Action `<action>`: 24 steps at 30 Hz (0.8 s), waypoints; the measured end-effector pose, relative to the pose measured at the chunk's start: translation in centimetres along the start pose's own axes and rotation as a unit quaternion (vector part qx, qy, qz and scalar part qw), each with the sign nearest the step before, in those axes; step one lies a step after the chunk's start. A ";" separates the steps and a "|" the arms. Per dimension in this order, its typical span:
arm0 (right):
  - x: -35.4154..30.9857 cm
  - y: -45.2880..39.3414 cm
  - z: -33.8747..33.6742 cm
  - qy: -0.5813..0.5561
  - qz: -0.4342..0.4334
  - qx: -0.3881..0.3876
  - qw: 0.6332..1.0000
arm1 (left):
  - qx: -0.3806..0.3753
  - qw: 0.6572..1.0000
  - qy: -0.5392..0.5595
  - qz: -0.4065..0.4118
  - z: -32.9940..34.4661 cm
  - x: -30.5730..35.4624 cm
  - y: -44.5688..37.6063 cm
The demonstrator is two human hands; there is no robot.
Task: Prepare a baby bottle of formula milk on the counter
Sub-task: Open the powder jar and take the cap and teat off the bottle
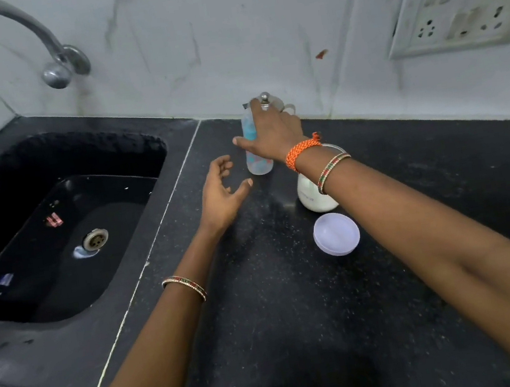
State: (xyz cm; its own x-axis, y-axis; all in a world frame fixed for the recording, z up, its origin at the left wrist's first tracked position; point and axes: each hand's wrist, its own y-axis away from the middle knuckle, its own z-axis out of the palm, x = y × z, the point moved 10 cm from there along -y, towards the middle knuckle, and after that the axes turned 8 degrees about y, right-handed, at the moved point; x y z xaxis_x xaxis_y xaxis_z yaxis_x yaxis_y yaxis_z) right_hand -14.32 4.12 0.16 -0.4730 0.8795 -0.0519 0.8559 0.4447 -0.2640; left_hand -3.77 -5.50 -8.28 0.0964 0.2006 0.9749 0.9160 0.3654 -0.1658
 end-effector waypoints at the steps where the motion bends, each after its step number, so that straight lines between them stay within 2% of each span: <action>1: 0.0 -0.4 0.1 0.000 0.004 0.002 1.000 | -0.003 1.000 -0.001 -0.005 0.0 -0.2 0.0; 7: -0.2 -0.6 0.9 -0.023 0.012 -0.039 0.999 | -0.023 0.999 -0.032 -0.021 0.6 -0.7 -0.3; 10: -0.6 1.0 -0.1 -0.098 0.036 -0.005 0.994 | -0.040 0.997 -0.057 -0.010 0.8 0.3 -0.5; 13: -0.9 2.7 -1.1 -0.159 0.068 -0.008 0.985 | -0.050 0.995 -0.083 -0.008 0.4 1.8 0.4; 16: -1.3 4.1 -1.2 -0.193 0.037 -0.039 0.980 | -0.077 0.994 -0.070 -0.024 0.1 2.6 2.0; 18: -2.0 4.9 -1.4 -0.251 -0.009 -0.066 0.966 | -0.144 0.988 -0.006 -0.052 0.7 2.8 3.1; 20: -3.5 5.8 -2.0 -0.331 -0.079 -0.103 0.935 | -0.225 0.963 0.114 -0.098 1.4 3.0 4.3; 22: -4.9 6.7 -2.7 -0.401 -0.132 -0.139 0.896 | -0.284 0.930 0.188 -0.138 1.7 2.9 5.3; 24: -6.0 7.4 -2.9 -0.455 -0.163 -0.188 0.855 | -0.336 0.877 0.277 -0.203 2.0 1.8 6.4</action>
State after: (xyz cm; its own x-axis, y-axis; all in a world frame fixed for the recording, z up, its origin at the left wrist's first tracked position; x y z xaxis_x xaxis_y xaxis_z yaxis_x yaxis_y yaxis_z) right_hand -4.54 2.68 1.28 -0.5196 0.2781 -0.8079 0.5724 0.8153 -0.0875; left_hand 1.48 -0.93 -7.85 -0.2874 -0.3623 0.8866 0.9231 -0.3517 0.1554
